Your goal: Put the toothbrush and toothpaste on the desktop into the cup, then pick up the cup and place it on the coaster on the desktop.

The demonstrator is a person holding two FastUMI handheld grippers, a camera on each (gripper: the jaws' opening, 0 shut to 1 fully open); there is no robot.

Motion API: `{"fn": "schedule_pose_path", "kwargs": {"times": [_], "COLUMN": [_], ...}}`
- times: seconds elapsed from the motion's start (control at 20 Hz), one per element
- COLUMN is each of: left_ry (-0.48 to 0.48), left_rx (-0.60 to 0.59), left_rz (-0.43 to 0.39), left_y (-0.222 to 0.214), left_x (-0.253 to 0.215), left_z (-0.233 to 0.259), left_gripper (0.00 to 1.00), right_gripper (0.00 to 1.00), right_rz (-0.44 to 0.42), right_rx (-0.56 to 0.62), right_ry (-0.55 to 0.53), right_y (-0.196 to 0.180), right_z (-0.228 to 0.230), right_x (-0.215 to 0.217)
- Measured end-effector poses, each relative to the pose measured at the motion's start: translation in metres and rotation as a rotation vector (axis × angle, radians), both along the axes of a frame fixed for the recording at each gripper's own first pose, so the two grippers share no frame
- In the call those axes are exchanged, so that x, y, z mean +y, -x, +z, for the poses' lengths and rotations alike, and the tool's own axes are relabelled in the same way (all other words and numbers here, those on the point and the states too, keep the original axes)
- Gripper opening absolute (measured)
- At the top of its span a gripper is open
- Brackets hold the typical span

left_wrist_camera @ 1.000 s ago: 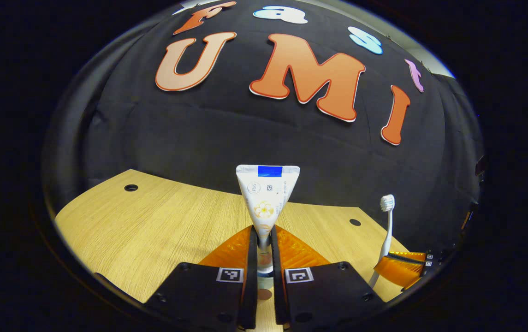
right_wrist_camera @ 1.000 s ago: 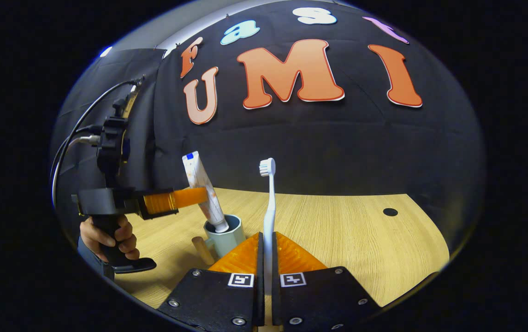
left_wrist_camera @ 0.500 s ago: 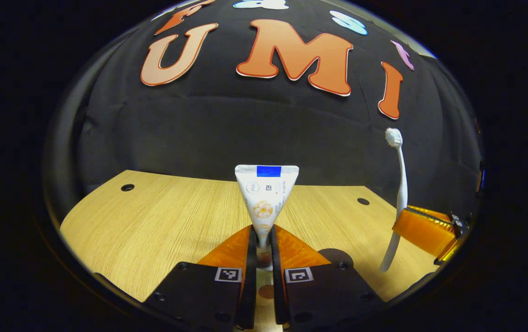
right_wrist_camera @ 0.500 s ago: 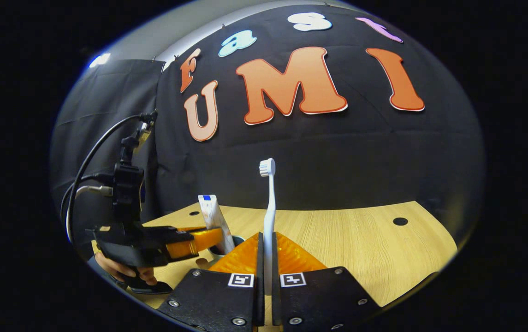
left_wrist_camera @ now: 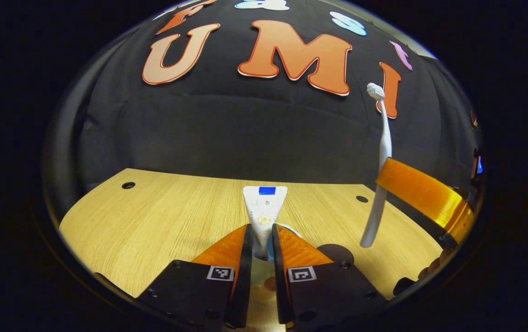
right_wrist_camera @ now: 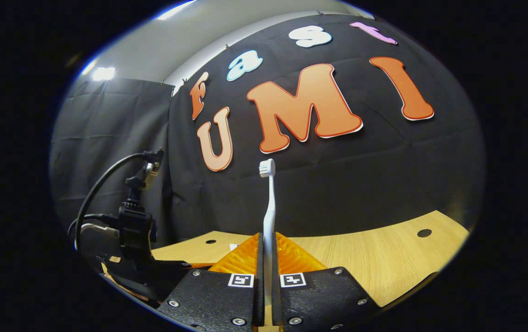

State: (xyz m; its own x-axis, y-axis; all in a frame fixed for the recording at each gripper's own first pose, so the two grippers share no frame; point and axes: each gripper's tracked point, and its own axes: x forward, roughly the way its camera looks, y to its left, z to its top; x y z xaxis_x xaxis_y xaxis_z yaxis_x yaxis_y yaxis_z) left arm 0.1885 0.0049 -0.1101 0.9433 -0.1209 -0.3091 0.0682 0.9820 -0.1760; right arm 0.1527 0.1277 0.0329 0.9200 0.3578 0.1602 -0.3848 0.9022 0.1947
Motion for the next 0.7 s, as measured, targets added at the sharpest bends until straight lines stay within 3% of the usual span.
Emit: {"fn": "schedule_pose_path", "kwargs": {"times": [0.15, 0.25, 0.5, 0.7], "left_ry": [0.000, 0.014, 0.023, 0.009], "left_rx": [-0.012, -0.026, -0.072, -0.086], "left_rz": [0.003, 0.004, 0.042, 0.082], "left_y": [0.002, 0.005, 0.004, 0.011], "left_x": [0.005, 0.009, 0.032, 0.056], "left_z": [0.000, -0.001, 0.000, -0.001], "left_gripper": [0.29, 0.38, 0.83, 0.86], "right_gripper": [0.07, 0.07, 0.07, 0.07], "right_rz": [0.010, 0.014, 0.033, 0.065], "right_rx": [-0.040, -0.066, -0.062, -0.082], "right_ry": [-0.037, -0.050, -0.078, -0.108], "right_y": [-0.010, -0.016, -0.036, -0.041], "right_z": [0.007, 0.008, -0.007, -0.013], "right_x": [0.009, 0.015, 0.031, 0.042]}}
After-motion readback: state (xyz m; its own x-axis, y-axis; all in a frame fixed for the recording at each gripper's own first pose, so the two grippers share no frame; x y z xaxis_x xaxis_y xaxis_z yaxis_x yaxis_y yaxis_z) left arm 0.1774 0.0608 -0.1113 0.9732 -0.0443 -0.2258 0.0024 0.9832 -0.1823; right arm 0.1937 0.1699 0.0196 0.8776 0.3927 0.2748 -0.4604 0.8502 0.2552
